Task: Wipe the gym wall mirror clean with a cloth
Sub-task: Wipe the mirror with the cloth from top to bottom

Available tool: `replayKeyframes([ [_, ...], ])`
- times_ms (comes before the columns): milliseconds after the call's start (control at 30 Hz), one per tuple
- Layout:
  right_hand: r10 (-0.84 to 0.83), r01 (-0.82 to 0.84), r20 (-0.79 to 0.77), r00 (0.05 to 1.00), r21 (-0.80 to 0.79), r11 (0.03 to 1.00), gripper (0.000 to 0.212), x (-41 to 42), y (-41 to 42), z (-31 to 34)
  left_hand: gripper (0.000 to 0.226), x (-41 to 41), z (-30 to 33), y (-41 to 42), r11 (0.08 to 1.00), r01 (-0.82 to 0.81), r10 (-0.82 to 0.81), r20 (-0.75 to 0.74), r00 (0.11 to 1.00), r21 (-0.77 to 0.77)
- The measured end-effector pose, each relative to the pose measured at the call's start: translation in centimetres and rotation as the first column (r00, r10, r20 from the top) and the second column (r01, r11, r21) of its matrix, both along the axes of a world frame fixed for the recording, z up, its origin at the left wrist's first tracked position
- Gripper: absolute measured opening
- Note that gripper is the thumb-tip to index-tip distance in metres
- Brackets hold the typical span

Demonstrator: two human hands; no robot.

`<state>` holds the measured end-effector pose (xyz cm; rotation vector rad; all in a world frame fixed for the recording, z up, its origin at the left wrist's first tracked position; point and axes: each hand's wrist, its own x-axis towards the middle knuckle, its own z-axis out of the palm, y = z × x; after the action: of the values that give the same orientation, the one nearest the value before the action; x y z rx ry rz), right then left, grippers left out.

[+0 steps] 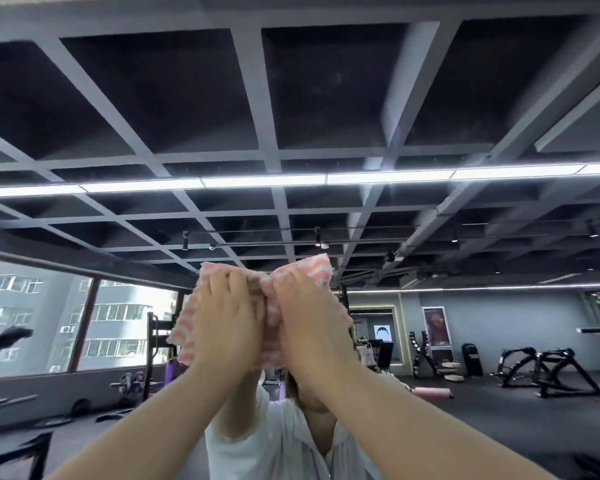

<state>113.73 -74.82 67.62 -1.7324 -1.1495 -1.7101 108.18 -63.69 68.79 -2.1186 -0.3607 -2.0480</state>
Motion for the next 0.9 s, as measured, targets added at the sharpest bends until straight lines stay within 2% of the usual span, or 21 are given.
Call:
replayKeyframes([
  [67,-0.12,0.12,0.013,0.993,-0.017,0.993,0.057,1.8,0.1,-0.4,0.057,1.4,-0.9,-0.9,0.991,0.072,-0.077,-0.035,0.996,-0.117],
  [100,-0.18,0.18,0.023,0.983,-0.009,0.984,0.061,2.5,-0.2,-0.5,0.072,1.9,-1.2,-1.4,0.983,0.054,-0.069,-0.081,0.994,-0.173],
  [167,-0.25,0.25,0.054,0.967,0.002,0.968,0.063,4.0,-1.1,-0.6,0.086,3.0,-1.6,-2.5,0.964,0.001,-0.052,-0.182,0.982,-0.267],
  [367,-0.308,0.299,0.089,0.947,0.098,0.949,0.059,7.2,-5.7,0.0,0.085,6.3,-0.4,-7.7,0.972,-0.024,-0.019,-0.177,0.984,-0.236],
  [567,-0.378,0.356,0.098,0.921,0.189,0.915,0.064,11.1,-12.8,0.3,0.084,9.9,0.6,-15.1,0.995,0.012,-0.033,-0.199,0.979,-0.104],
  [700,-0.406,0.372,0.082,0.91,0.27,0.888,0.061,12.8,-16.7,-1.2,0.084,12.0,0.2,-18.9,0.999,0.05,-0.048,-0.235,0.971,0.004],
  [900,-0.403,0.428,-0.151,0.903,0.217,0.877,0.068,13.5,-18.3,-6.6,0.078,12.3,-3.2,-20.1,0.973,0.085,-0.011,-0.326,0.945,0.214],
])
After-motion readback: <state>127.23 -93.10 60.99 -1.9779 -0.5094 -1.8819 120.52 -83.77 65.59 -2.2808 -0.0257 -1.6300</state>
